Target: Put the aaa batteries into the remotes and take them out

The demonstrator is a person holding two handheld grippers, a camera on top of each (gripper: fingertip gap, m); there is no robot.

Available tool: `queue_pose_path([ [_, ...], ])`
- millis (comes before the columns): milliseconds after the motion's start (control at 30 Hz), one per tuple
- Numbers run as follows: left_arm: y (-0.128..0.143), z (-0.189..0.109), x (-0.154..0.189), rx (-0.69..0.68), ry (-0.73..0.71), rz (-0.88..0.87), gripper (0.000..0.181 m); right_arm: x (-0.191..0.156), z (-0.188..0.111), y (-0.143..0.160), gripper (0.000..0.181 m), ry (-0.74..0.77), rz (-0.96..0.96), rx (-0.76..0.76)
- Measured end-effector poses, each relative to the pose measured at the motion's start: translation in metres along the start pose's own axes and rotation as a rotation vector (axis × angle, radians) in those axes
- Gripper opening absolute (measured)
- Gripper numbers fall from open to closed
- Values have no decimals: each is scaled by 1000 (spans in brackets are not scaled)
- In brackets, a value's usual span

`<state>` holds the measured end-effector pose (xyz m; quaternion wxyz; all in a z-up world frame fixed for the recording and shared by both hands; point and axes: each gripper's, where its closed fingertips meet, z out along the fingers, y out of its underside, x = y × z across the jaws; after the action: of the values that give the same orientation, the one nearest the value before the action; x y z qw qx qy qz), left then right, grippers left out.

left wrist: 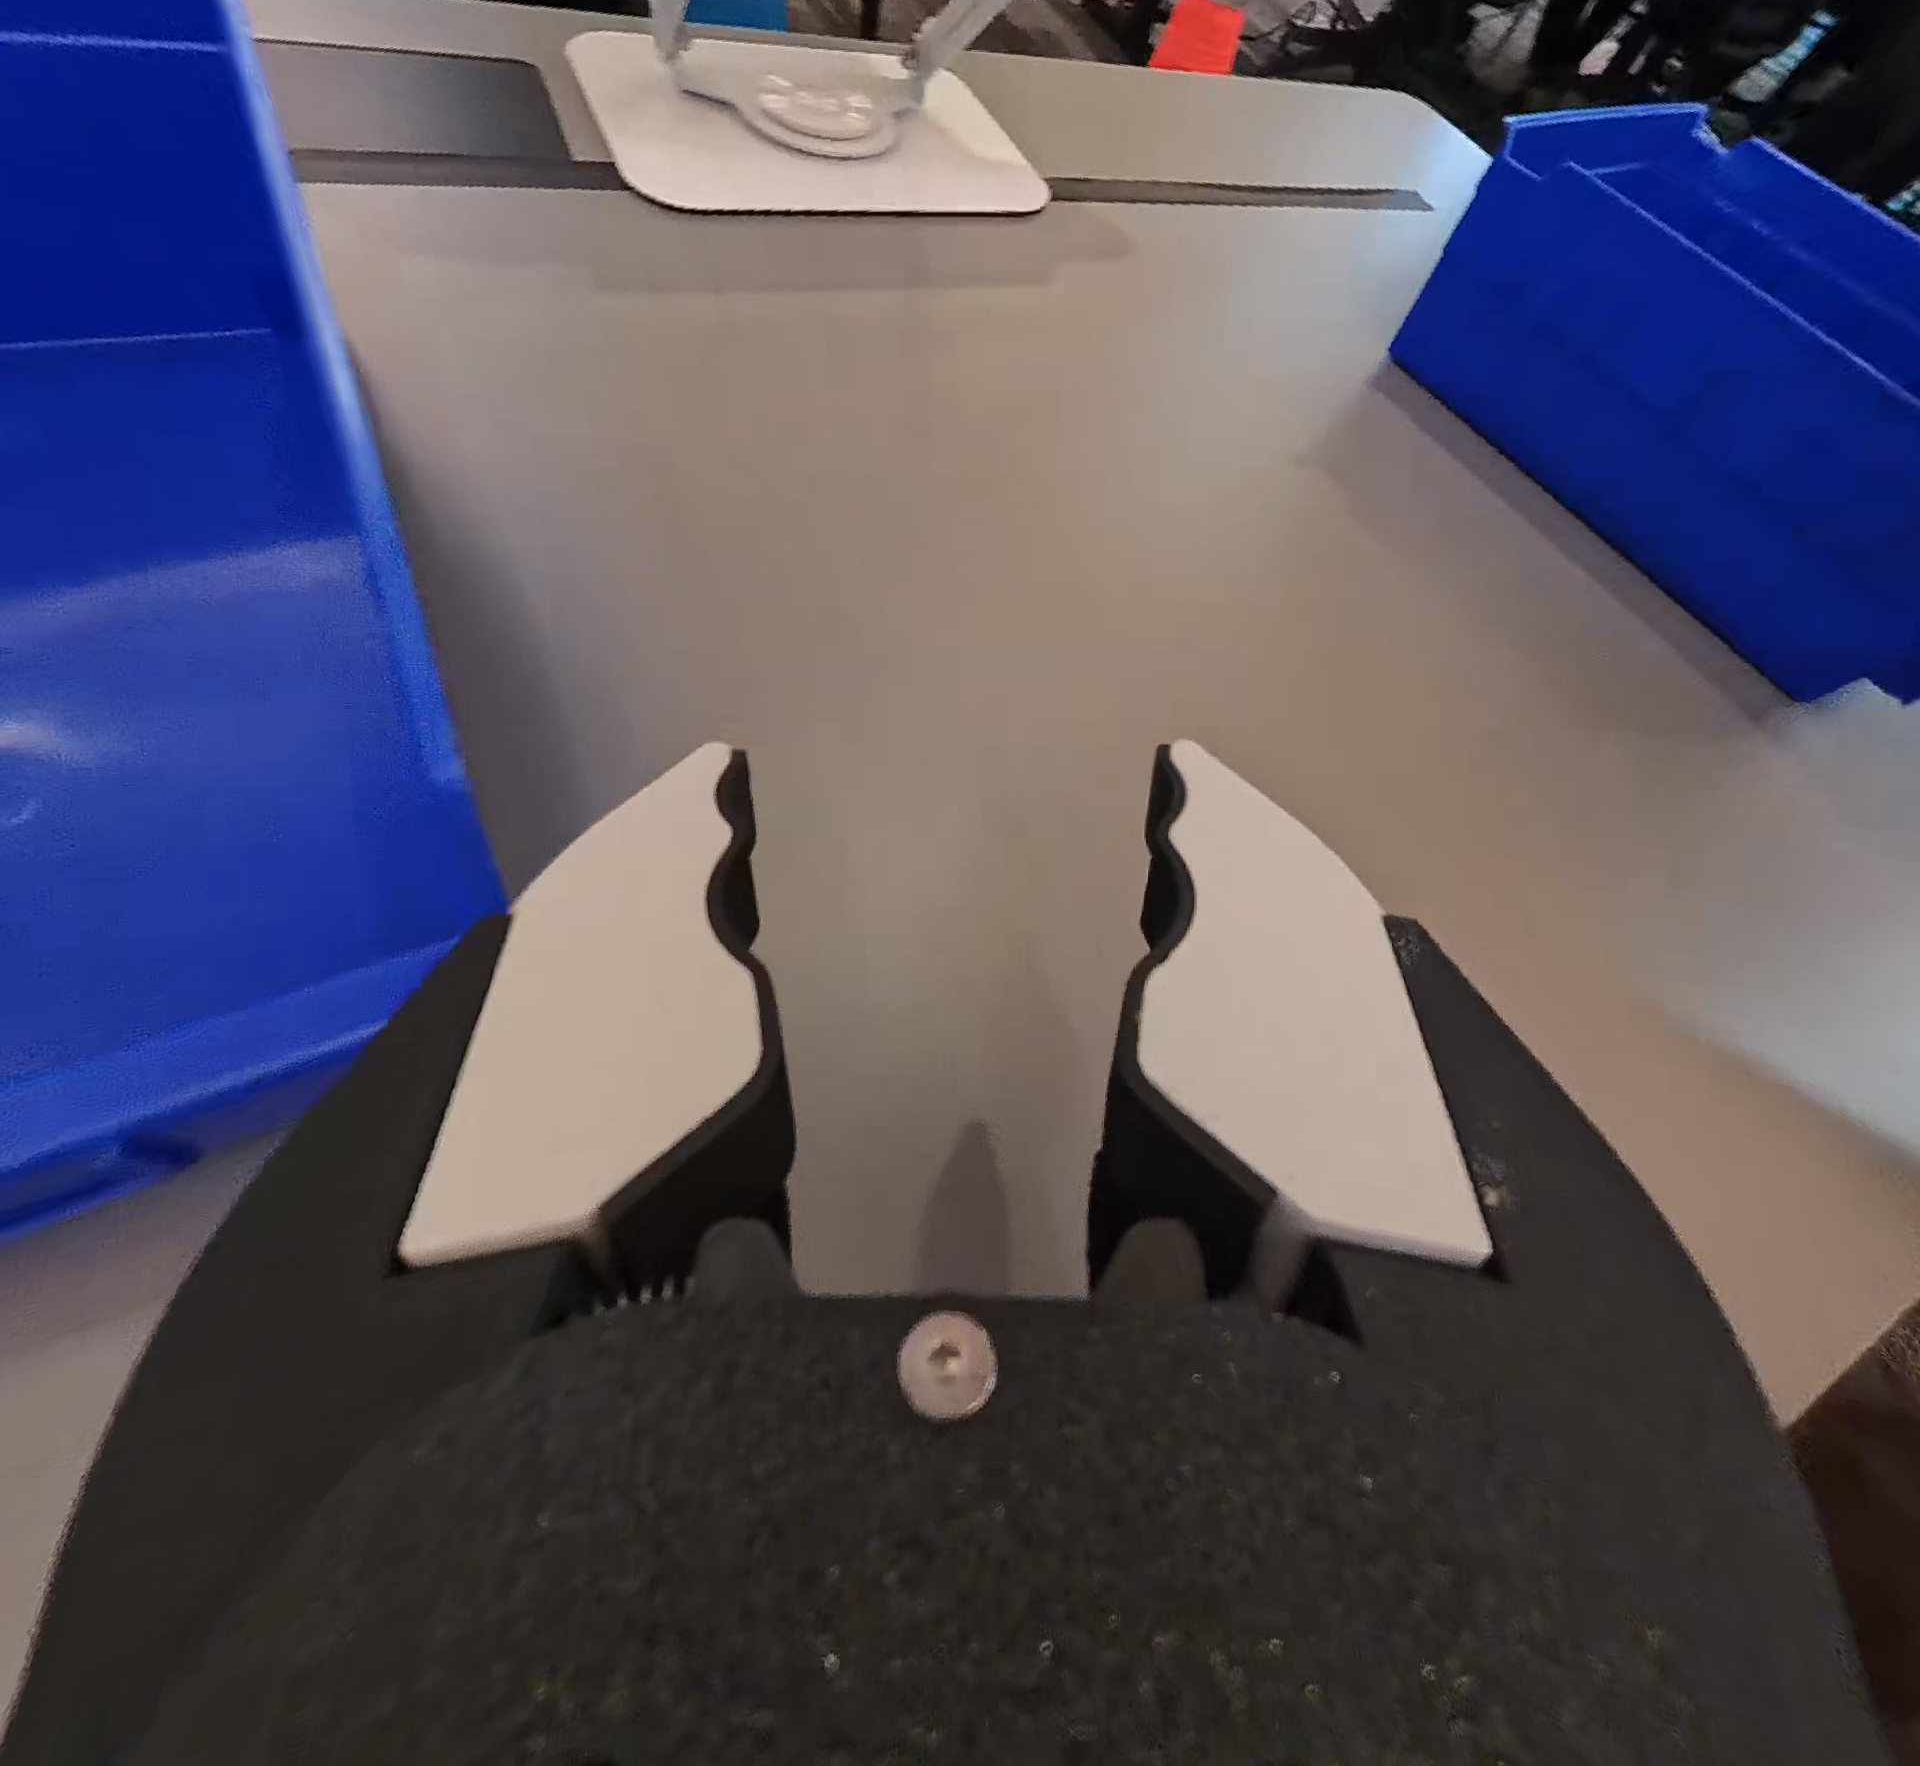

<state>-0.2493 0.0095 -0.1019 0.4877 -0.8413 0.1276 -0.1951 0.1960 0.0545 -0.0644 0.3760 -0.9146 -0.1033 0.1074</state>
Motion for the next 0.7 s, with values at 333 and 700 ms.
queue_pose_path([
  [333, 12, -69, -18, 71, -169, 13, 71, -141, -52, 25, 58, -196, -222, 575],
  [700, 39, -86, -34, 121, -279, 64, 70, -160, -40, 91, 56, -40, -271, 569],
])
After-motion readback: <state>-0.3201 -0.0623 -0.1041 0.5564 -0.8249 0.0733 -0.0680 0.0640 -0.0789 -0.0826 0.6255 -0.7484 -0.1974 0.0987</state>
